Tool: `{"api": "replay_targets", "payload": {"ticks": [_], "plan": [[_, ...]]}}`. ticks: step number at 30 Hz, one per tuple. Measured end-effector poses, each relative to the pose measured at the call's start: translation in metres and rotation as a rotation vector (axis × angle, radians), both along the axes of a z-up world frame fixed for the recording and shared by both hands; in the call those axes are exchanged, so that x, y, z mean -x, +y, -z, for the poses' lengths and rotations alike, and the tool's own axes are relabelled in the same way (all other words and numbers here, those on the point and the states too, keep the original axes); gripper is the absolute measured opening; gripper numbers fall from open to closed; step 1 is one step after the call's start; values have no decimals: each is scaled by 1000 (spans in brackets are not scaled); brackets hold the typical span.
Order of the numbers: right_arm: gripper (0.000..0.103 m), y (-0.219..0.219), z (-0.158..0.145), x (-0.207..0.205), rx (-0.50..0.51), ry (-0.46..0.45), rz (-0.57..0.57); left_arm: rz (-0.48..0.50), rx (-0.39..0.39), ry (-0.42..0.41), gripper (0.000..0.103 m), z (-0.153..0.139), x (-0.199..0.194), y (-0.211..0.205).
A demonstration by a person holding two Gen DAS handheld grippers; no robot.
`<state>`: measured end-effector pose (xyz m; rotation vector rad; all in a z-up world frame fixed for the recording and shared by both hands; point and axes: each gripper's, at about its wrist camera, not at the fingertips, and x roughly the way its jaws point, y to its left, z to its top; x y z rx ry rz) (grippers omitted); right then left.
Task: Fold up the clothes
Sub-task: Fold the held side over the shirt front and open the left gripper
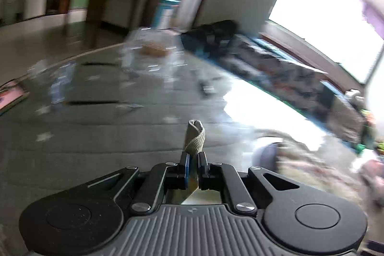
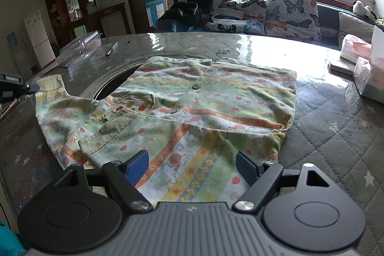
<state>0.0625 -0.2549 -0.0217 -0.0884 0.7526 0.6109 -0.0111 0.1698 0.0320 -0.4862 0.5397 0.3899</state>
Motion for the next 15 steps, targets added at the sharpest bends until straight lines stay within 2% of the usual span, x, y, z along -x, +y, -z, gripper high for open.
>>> {"api": "replay_targets", "payload": {"ticks": [5, 8, 15], "plan": [[80, -9, -3, 0, -23, -7, 31, 226, 67, -77, 7, -24, -17, -48], [80, -19, -5, -1, -44, -8, 66, 354, 114, -92, 7, -31, -31, -78], [77, -41, -10, 0, -73, -20, 142, 622, 105, -66, 6, -20, -59, -155]]}}
